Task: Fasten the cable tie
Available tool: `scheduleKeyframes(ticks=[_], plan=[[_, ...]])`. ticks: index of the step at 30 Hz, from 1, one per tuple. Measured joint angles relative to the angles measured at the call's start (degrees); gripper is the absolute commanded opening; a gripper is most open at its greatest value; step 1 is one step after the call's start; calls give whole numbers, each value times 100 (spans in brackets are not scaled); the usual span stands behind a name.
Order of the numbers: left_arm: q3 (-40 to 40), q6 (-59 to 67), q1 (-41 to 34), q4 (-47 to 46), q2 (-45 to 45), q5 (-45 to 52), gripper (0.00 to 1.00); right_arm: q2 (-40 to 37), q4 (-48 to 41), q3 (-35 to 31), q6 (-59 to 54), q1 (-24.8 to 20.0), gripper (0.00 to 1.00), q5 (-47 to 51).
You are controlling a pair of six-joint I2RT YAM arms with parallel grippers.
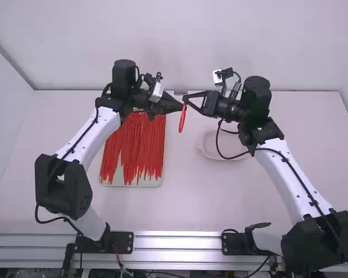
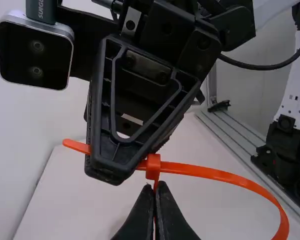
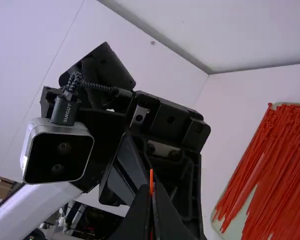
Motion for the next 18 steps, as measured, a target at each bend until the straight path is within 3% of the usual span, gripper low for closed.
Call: scheduleKeyframes(ticks=[18], plan=[[-450, 195, 0, 111, -46, -63, 2, 50, 103, -146, 15, 2, 0, -155]])
